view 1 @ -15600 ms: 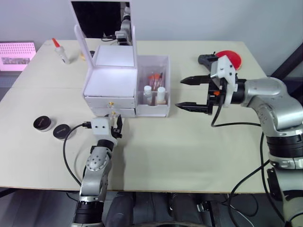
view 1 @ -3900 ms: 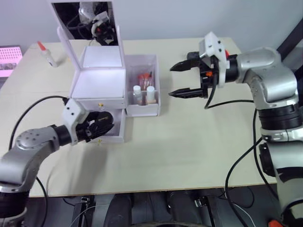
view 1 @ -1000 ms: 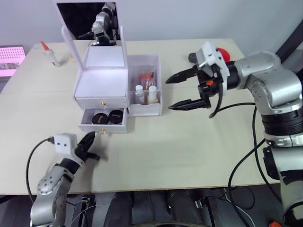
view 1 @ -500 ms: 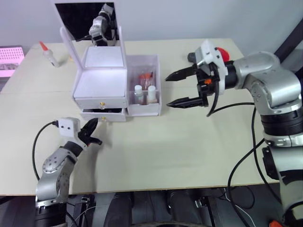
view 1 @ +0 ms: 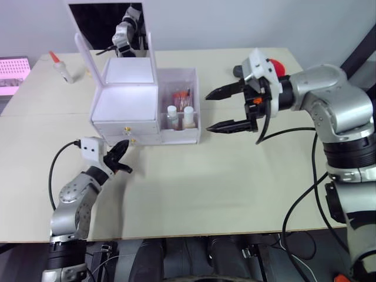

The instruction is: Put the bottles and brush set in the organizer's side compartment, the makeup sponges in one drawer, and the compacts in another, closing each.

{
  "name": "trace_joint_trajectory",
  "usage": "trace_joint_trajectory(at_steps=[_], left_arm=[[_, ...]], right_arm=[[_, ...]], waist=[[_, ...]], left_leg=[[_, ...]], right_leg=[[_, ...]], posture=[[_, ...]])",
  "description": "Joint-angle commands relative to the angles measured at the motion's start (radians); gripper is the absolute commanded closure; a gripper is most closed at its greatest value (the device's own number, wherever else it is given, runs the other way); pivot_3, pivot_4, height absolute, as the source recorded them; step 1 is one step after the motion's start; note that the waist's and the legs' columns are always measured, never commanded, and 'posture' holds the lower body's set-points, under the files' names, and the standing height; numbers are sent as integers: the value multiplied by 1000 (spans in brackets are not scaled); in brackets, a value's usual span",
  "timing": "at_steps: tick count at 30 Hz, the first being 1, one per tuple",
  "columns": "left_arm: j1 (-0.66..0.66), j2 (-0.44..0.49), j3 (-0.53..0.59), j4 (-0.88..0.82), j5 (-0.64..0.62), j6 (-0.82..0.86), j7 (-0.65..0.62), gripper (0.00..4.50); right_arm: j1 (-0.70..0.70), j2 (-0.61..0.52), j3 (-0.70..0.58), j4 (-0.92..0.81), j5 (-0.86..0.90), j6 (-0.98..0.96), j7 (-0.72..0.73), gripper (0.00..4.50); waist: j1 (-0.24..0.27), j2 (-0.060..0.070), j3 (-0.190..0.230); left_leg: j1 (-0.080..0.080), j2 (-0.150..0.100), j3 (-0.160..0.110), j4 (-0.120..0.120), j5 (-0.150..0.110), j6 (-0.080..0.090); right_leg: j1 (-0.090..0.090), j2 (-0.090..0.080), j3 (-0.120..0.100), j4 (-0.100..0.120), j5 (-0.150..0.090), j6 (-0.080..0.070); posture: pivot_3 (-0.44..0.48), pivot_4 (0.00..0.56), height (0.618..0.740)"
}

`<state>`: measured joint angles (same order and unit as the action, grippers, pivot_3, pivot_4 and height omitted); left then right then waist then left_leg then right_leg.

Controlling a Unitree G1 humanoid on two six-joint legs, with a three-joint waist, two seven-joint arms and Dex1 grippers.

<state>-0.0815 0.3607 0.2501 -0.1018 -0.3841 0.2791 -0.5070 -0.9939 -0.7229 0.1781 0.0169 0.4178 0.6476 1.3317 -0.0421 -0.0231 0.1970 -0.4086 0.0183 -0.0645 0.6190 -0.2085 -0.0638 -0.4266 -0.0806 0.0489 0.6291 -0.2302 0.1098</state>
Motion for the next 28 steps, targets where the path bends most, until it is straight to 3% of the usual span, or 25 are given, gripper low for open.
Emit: trace_joint_trajectory(at_steps=[1,4,7,12,16,20,28], left_arm=[[57,25,63,-92,-48,19,4,4442],[148,48,123,-193,-131,58,-21,4442],[287,114,260,-293,-231,134,-50,4442],[452,239,440,-364,-306,185,-123,2163],[515,281,523,-350,-282,181,-131,58],[550,303,558,-271,-76,62,-65,20],[530,319,576,-231,-84,71,-105,20]], right_arm=[[9,-13,-44,13,21,1,7,0],[51,-31,-79,33,32,-29,24,0],[108,-35,-168,66,63,-38,-10,0],[244,-60,-252,187,21,-162,-53,0],[295,-50,-342,339,14,-290,-110,0],[330,-37,-431,498,6,-422,-199,0],[400,-27,-409,572,-70,-589,-223,0]], waist=[[-3,0,0],[-1,0,0],[-2,-1,0],[0,-1,0],[-3,-1,0],[-5,-1,0],[-6,-1,0]], left_leg=[[0,0,0,0,0,0],[0,0,0,-1,0,0],[0,0,0,-1,0,0],[0,0,0,-1,0,0],[0,0,1,1,0,0],[-1,0,2,-2,0,0],[0,0,2,-5,0,0]], right_leg=[[0,0,0,0,0,0],[0,0,0,0,0,0],[0,0,0,0,-1,0],[0,-1,0,-1,-1,0],[1,-2,1,-5,-1,0],[1,-1,1,-7,0,-1],[0,-1,1,-8,0,-1]], posture=[[0,150,740],[0,150,740],[0,150,740],[0,150,740],[0,150,740],[0,150,740],[0,150,740]])
